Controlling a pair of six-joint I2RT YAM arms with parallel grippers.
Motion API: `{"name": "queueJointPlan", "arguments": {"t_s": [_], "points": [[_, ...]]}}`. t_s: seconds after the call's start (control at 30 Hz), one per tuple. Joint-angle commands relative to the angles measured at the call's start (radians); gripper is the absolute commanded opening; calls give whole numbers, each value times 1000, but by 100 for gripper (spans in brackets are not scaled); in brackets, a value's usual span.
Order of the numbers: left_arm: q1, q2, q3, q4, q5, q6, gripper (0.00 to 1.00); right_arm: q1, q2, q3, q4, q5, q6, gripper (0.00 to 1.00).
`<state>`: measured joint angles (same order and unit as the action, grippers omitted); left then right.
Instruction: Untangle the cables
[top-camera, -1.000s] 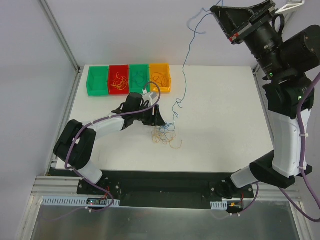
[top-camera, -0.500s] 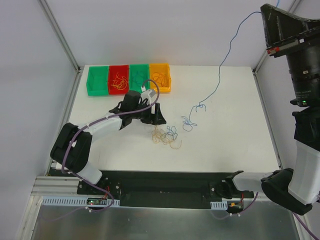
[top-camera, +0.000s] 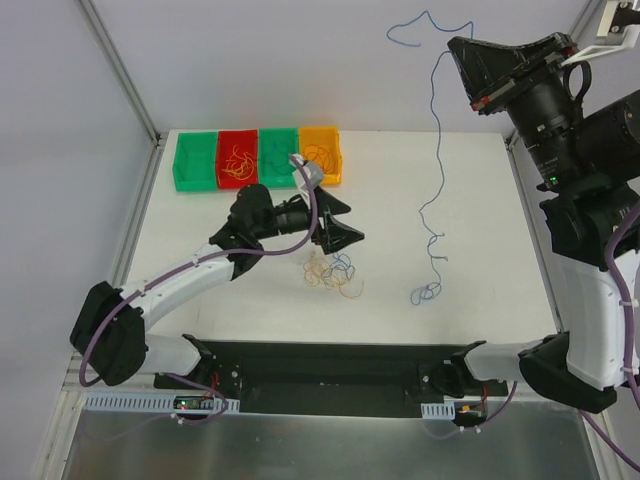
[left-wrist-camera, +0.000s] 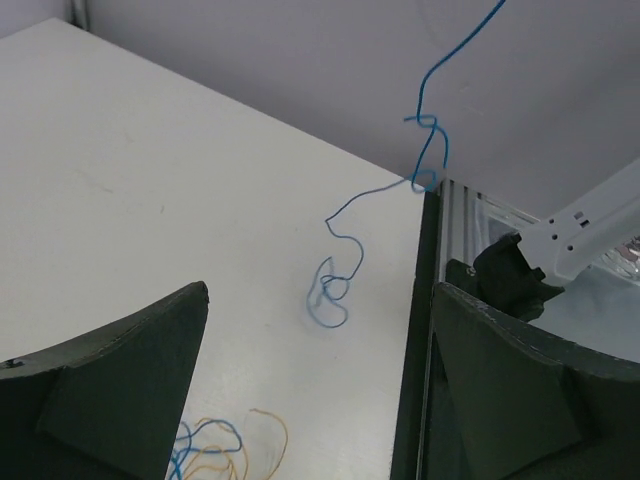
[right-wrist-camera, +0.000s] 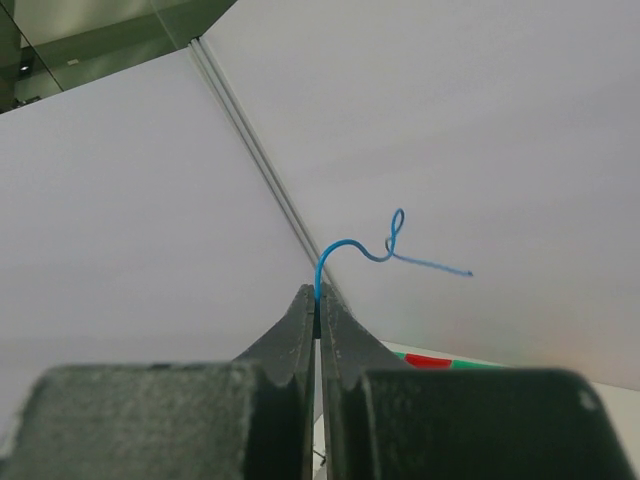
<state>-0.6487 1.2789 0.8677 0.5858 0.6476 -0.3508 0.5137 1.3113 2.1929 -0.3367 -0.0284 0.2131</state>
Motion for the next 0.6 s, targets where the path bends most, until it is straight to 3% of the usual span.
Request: {"name": "queueJointPlan", "arguments": {"t_s": [0.0,0.17,0.3,0.33,0.4,0.47,0.5,0.57], "points": [[-90,123,88,155,-20,41,94,-4,-46,-5,70,-45,46,0],[-199,302,201,299,-64,45,99,-3,-52,-13,85,-59,75,0],[-227,445,244,443,-78,-35,93,-4,-44,8,97,-65,98,0],[-226,479,252,444,-113,-54,84,-3,-40,17,100,-70,101,0],[-221,523,249,370,-221,-60,56,-4,-30,48,97,-76,101,0],[-218,551,177,425,-272,-33,33,-4,-17,85,84,-74,95,0],[-213,562,150,428,-310,-30,26,-3,-15,96,81,-73,88,0],[-197,583,128,390,-326,-43,25,-3,-9,108,80,-71,74,0]]}}
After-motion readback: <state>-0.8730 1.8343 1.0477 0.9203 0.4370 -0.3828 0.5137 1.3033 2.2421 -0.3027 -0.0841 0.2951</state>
